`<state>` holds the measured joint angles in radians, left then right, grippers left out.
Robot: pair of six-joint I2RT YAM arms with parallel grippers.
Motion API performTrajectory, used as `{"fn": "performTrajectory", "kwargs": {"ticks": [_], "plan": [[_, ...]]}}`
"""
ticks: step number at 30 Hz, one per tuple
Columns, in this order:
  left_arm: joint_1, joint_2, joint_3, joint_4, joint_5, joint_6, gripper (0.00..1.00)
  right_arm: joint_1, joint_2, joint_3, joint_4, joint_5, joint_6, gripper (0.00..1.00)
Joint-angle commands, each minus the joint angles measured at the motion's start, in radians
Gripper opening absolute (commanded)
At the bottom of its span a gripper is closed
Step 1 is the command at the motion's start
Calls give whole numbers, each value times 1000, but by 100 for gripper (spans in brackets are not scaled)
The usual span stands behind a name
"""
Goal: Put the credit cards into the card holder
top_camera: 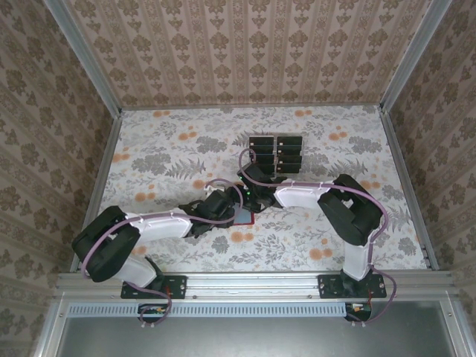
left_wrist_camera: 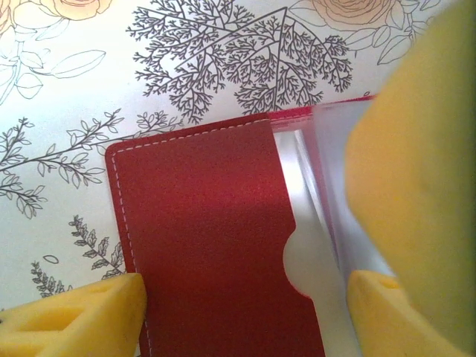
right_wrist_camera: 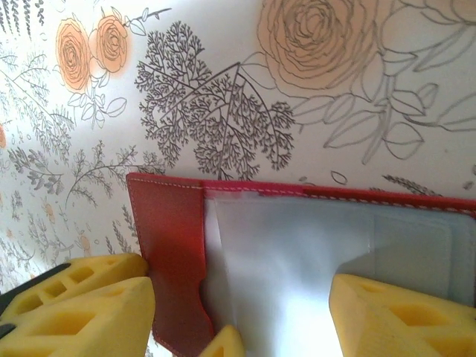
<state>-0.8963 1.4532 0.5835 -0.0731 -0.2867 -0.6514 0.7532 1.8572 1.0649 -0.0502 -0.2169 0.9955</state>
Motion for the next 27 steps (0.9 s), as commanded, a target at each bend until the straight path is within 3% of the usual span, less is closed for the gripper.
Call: {"fn": "performTrajectory", "kwargs": {"ticks": [1, 8, 27], "plan": [[0, 20, -23, -17, -13, -28, 72, -22, -63, -35, -31, 18, -16, 66], [15, 19, -46, 2, -5, -36, 71, -32, -104, -59, -44, 35, -33, 67], [28, -3, -56, 20, 7, -23, 70, -7, -25, -10, 50, -54, 21, 64]]}}
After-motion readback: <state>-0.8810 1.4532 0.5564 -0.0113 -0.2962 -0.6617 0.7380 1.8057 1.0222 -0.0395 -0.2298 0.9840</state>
